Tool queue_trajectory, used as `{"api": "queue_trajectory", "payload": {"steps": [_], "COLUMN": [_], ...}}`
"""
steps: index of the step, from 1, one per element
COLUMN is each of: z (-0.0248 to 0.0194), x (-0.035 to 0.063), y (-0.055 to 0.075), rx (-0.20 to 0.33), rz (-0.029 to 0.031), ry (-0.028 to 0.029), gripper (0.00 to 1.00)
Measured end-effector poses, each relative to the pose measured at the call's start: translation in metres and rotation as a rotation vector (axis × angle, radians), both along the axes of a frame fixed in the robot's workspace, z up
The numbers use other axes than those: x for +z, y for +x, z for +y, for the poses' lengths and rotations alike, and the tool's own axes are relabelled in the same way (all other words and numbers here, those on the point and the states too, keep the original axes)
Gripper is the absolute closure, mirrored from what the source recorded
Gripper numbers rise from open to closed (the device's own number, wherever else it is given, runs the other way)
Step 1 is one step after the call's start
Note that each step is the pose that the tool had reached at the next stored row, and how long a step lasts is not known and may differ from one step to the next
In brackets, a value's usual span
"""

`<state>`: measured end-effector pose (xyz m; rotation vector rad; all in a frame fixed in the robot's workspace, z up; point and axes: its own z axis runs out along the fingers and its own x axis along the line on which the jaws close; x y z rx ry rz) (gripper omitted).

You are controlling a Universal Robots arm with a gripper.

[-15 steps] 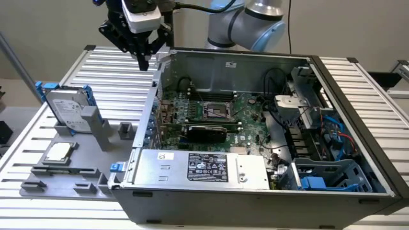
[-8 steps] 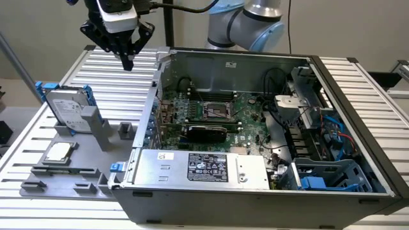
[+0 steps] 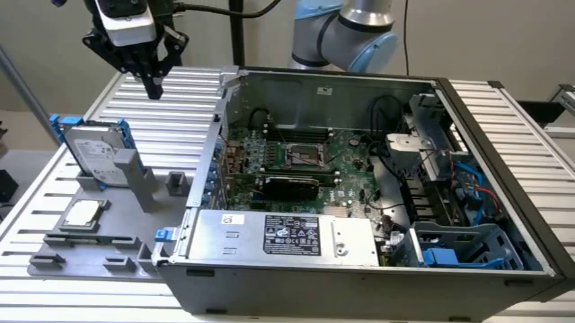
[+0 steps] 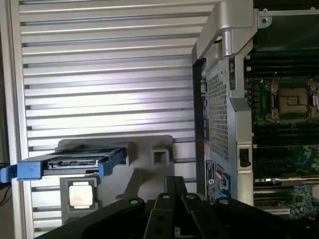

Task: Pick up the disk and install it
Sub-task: 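Reach for the disk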

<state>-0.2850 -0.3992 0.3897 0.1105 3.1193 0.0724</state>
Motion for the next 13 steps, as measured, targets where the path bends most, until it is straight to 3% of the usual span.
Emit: {"api": "queue_trajectory", "payload": {"steps": [13], "z": [0.0002], "x": [-0.0039], "y": [-0.059], "rx": [0.0], "rz": [0.0041], "ry": [-0.0074], "gripper": [1.0]}}
